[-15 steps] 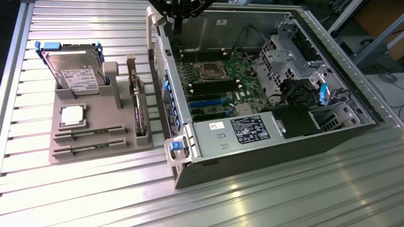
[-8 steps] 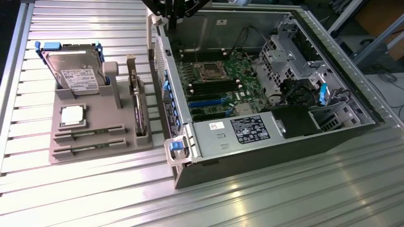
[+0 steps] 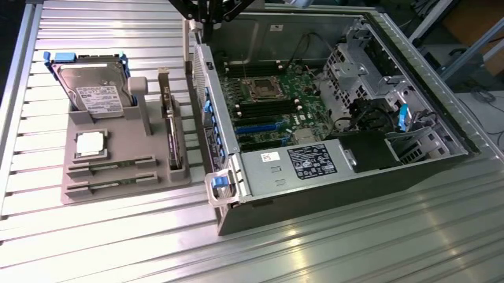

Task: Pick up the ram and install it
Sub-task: 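Reach for the ram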

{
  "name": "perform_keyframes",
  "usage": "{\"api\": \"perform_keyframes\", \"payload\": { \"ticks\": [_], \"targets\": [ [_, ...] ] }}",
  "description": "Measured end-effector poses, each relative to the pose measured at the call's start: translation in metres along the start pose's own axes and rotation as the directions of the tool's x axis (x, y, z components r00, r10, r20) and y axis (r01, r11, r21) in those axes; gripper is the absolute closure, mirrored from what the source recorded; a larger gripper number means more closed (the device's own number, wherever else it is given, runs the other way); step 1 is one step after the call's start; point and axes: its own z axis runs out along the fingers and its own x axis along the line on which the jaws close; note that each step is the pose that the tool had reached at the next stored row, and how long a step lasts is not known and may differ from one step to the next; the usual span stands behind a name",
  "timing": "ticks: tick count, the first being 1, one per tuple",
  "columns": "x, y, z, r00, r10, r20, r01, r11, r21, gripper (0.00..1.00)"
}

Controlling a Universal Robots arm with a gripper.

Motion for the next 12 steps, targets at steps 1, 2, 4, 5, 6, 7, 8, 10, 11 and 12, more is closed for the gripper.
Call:
{"api": "perform_keyframes", "payload": {
  "ticks": [1,2,4,5,6,7,8,10,11,12],
  "targets": [
    [0.002,-0.0001,-0.0001,1.0000,0.000,-0.0001,0.000,1.0000,0.0001,0.89],
    [0.003,-0.0002,-0.0001,1.0000,0.000,0.0000,0.000,1.0000,0.0001,0.89],
    [0.006,-0.0004,-0.0002,1.0000,0.000,0.0000,0.000,1.0000,0.0001,0.89],
    [0.008,-0.0006,-0.0002,1.0000,0.000,-0.0001,0.000,1.0000,0.0001,0.89],
    [0.008,-0.0006,-0.0003,1.0000,0.000,-0.0001,0.000,1.0000,0.0001,0.89],
    [0.009,-0.0007,-0.0002,1.0000,0.000,0.0000,0.000,1.0000,0.0000,0.89],
    [0.010,-0.0007,-0.0003,1.0000,0.000,0.0000,0.000,1.0000,0.0001,0.89],
    [0.012,-0.0009,-0.0004,1.0000,0.000,-0.0001,0.000,1.0000,0.0001,0.89],
    [0.014,-0.0010,-0.0004,1.0000,0.000,-0.0001,0.000,1.0000,0.0001,0.89],
    [0.015,-0.0011,-0.0004,1.0000,0.000,-0.0001,0.000,1.0000,0.0001,0.89]
  ]
}}
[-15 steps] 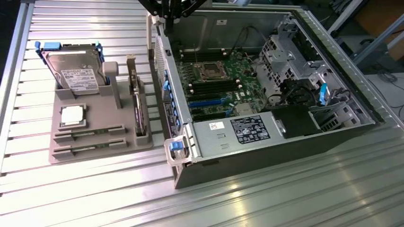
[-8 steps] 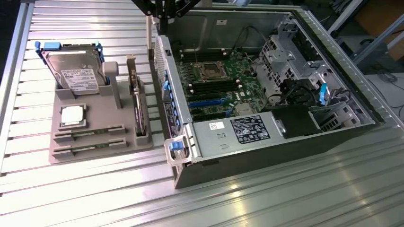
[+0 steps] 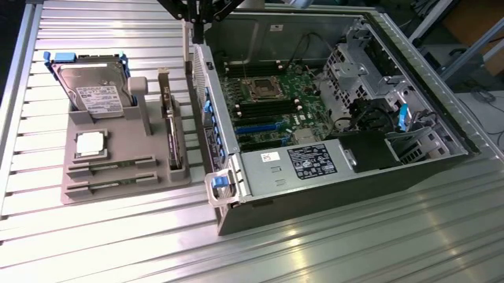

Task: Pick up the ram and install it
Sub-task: 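Reach for the ram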

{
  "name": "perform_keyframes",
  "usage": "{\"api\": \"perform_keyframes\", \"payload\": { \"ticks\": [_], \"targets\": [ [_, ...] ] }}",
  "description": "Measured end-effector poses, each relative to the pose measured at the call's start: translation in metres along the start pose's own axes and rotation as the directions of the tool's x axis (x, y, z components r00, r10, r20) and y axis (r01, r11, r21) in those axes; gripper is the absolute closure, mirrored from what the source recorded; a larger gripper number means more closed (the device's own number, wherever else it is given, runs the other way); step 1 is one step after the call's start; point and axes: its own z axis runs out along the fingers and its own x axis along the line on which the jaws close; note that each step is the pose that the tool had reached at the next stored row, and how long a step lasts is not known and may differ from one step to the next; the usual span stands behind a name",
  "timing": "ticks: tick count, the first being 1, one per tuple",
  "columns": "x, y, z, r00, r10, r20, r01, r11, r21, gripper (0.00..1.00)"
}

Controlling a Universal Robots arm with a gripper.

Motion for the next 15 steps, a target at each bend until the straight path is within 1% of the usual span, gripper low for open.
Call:
{"api": "perform_keyframes", "payload": {
  "ticks": [8,13,15],
  "targets": [
    [0.008,-0.0006,-0.0002,1.0000,0.000,0.0000,0.000,1.0000,0.0000,0.89],
    [0.018,-0.0014,-0.0004,1.0000,0.000,0.0000,0.000,1.0000,0.0000,0.89],
    [0.021,-0.0016,-0.0005,1.0000,0.000,0.0000,0.000,1.0000,0.0000,0.89]
  ]
}}
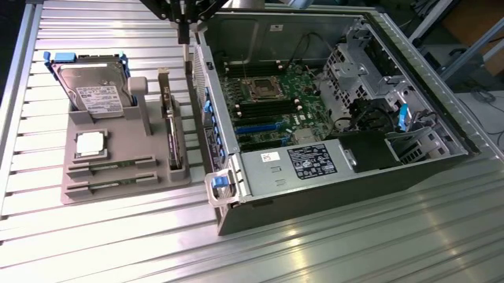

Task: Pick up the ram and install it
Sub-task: 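Reach for the ram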

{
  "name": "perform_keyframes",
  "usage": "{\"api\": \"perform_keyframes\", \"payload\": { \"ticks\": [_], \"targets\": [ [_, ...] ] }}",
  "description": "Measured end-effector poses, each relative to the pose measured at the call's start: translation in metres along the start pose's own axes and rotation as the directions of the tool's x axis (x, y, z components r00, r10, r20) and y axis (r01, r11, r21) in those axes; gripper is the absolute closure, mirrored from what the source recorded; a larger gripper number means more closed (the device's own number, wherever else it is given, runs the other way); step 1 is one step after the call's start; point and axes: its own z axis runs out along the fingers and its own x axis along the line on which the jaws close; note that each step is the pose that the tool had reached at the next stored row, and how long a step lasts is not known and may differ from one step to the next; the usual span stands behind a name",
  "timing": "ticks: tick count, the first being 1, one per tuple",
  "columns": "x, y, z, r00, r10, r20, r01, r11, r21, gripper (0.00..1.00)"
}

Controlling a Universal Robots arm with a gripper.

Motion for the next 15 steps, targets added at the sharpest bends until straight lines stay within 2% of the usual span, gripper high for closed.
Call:
{"api": "perform_keyframes", "payload": {
  "ticks": [10,15],
  "targets": [
    [0.019,-0.0015,-0.0005,1.0000,0.000,0.0000,0.000,1.0000,0.0000,0.89],
    [0.025,-0.0019,-0.0007,1.0000,0.000,0.0000,0.000,1.0000,0.0000,0.89]
  ]
}}
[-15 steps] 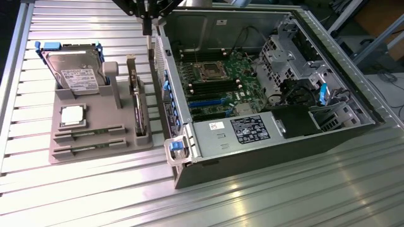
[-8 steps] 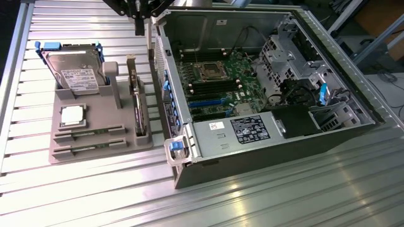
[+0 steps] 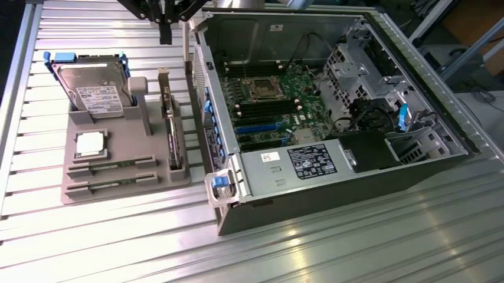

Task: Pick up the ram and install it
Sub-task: 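Reach for the ram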

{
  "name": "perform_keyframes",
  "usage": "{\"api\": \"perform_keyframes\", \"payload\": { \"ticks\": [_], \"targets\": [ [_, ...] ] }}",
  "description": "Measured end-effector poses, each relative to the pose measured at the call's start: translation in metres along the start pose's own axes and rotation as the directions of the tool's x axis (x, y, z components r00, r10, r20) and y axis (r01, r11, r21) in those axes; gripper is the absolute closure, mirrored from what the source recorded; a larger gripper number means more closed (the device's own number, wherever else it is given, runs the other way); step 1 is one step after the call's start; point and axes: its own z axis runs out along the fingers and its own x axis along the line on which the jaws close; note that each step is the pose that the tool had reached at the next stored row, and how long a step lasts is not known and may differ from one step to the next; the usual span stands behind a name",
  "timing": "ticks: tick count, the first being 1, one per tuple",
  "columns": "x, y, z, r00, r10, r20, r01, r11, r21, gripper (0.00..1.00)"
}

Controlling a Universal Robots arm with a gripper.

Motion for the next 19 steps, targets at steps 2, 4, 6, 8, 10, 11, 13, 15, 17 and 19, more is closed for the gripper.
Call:
{"api": "perform_keyframes", "payload": {
  "ticks": [2,4,6,8,10,11,13,15,17,19],
  "targets": [
    [0.002,-0.0002,-0.0001,1.0000,0.000,0.0000,0.000,1.0000,0.0000,0.89],
    [0.005,-0.0004,-0.0001,1.0000,0.000,0.0000,0.000,1.0000,0.0000,0.89],
    [0.009,-0.0007,-0.0002,1.0000,0.000,0.0000,0.000,1.0000,0.0000,0.89],
    [0.011,-0.0008,-0.0003,1.0000,0.000,0.0000,0.000,1.0000,0.0001,0.89],
    [0.014,-0.0010,-0.0003,1.0000,0.000,0.0000,0.000,1.0000,0.0001,0.89],
    [0.015,-0.0011,-0.0004,1.0000,0.000,0.0000,0.000,1.0000,0.0000,0.89],
    [0.017,-0.0013,-0.0004,1.0000,0.000,0.0000,0.000,1.0000,0.0000,0.89],
    [0.021,-0.0016,-0.0005,1.0000,0.000,0.0000,0.000,1.0000,0.0000,0.89],
    [0.024,-0.0018,-0.0005,1.0000,0.000,0.0000,0.000,1.0000,0.0000,0.89],
    [0.026,-0.0020,-0.0006,1.0000,0.000,0.0000,0.000,1.0000,0.0001,0.89]
  ]
}}
